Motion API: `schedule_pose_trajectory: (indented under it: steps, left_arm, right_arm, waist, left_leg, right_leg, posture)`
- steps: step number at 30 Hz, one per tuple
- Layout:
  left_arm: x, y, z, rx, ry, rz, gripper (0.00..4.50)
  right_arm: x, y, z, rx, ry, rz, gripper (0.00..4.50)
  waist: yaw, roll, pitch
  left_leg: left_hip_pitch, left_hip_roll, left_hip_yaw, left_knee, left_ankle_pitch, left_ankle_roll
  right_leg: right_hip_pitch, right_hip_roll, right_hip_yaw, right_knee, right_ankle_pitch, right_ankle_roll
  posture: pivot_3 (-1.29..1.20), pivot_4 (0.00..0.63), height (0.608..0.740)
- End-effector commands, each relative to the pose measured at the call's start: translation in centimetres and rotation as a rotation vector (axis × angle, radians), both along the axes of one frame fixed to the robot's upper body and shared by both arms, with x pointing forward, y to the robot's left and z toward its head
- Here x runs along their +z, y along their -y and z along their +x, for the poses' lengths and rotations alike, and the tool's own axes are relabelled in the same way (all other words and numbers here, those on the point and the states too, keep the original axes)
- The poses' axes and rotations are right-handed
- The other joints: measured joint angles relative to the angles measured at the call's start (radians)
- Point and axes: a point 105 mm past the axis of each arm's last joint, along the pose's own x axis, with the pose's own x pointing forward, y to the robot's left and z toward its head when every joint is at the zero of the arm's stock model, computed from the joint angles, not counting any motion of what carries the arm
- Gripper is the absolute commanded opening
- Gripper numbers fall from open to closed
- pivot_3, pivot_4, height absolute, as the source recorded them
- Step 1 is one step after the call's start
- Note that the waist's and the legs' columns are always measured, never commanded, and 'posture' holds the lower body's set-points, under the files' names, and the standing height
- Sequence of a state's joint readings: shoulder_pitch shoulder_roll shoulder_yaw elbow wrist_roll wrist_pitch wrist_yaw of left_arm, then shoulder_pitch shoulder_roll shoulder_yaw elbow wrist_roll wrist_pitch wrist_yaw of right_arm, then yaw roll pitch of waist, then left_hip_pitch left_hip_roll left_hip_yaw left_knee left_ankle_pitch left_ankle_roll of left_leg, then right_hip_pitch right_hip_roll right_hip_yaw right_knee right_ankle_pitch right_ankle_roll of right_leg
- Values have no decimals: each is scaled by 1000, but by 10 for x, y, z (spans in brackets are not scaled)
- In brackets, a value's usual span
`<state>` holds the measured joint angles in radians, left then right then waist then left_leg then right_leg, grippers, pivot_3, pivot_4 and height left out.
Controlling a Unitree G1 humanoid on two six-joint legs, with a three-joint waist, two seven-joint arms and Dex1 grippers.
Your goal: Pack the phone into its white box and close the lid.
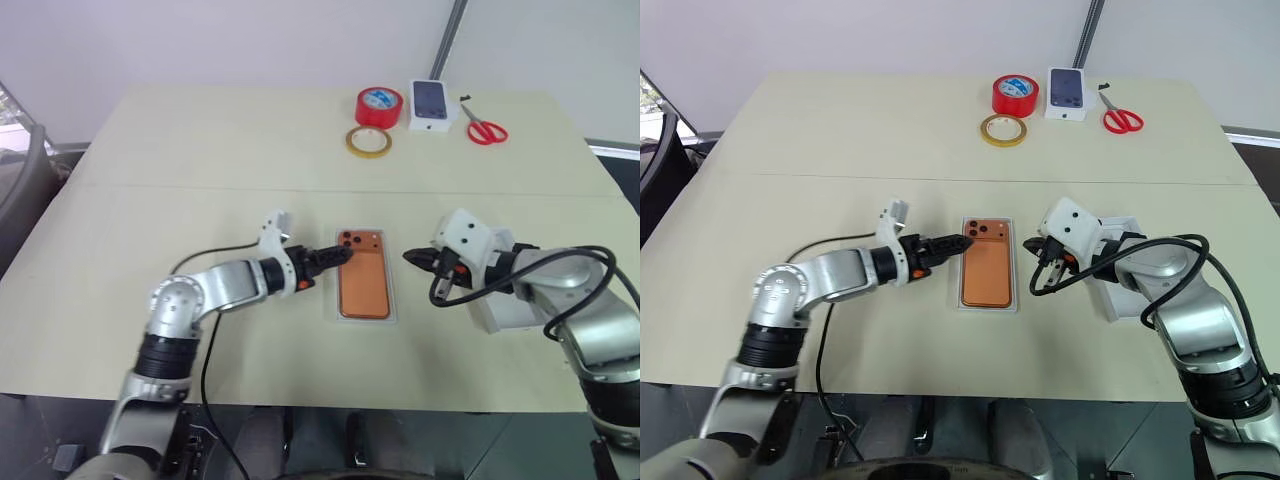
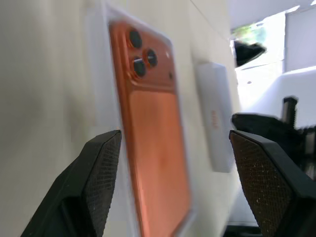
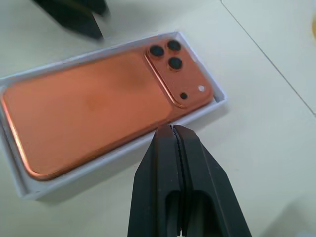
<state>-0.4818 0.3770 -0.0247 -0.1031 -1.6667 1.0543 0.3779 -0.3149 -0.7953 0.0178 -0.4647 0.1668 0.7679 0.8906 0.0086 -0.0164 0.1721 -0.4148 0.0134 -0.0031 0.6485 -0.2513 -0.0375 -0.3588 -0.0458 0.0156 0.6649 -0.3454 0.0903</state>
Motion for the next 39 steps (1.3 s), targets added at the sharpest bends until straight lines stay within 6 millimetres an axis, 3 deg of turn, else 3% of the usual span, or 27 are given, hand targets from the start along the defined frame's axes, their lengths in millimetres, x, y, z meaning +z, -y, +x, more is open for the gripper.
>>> schedule_pose_trajectory:
  steps: [1,5,7,8,15,23,27,32,39]
  left_arm:
    - [9,-24,-1,1,172,170,3197]
    - [6,-35,0,-29,270,297,1301]
    - [-2,-29,-3,-103,332,399,299]
    - [-7,-24,-5,-153,361,452,51]
    - [-36,11,-2,-385,479,624,51]
    - [-35,66,-7,-628,577,571,51]
    - [-38,88,-14,-719,596,549,51]
    - [-43,117,-26,-815,609,508,51]
    - [-45,136,-32,-868,602,481,51]
  right_arm:
    - [4,5,5,-16,44,-71,0]
    - [-7,11,9,-38,36,-163,0]
    - [-14,14,11,-41,41,-231,0]
    - [-17,16,12,-43,48,-265,0]
    - [-29,2,9,13,39,-316,0]
    - [-31,-14,-4,71,28,-317,0]
    - [-32,-2,-13,41,2,-338,0]
    - [-34,28,-31,-26,-49,-392,0]
    - [-37,56,-42,-115,-80,-428,0]
  waist:
    - [1,0,0]
    - [6,0,0]
    - [5,0,0]
    - [5,0,0]
    - [4,0,1]
    - [8,0,1]
    - [12,1,0]
    - [36,1,0]
    - [30,1,0]
  left_leg:
    - [0,0,0,0,0,0]
    - [0,-1,0,0,0,-1]
    - [0,-1,0,0,0,0]
    - [0,-1,0,0,0,0]
    - [-1,-1,0,-1,-2,3]
    - [-2,-1,0,0,-3,5]
    - [-2,-2,0,1,-3,8]
    - [-4,-3,-1,3,-3,9]
    - [-4,-3,-1,4,-3,10]
  right_leg:
    - [0,0,0,0,0,0]
    - [0,-1,0,-1,0,0]
    - [0,-1,0,-1,0,0]
    - [0,-1,0,-1,0,0]
    - [-1,-1,0,-1,0,-1]
    - [0,-1,0,-1,0,0]
    - [0,-2,-1,-1,0,0]
    - [0,-3,-1,-2,0,0]
    - [0,-2,-1,-1,0,0]
  posture:
    - [0,150,725]
    - [0,150,725]
    - [0,150,725]
    - [0,150,725]
    - [0,150,725]
    - [0,150,725]
    - [0,150,725]
    - [0,150,725]
    - [0,150,725]
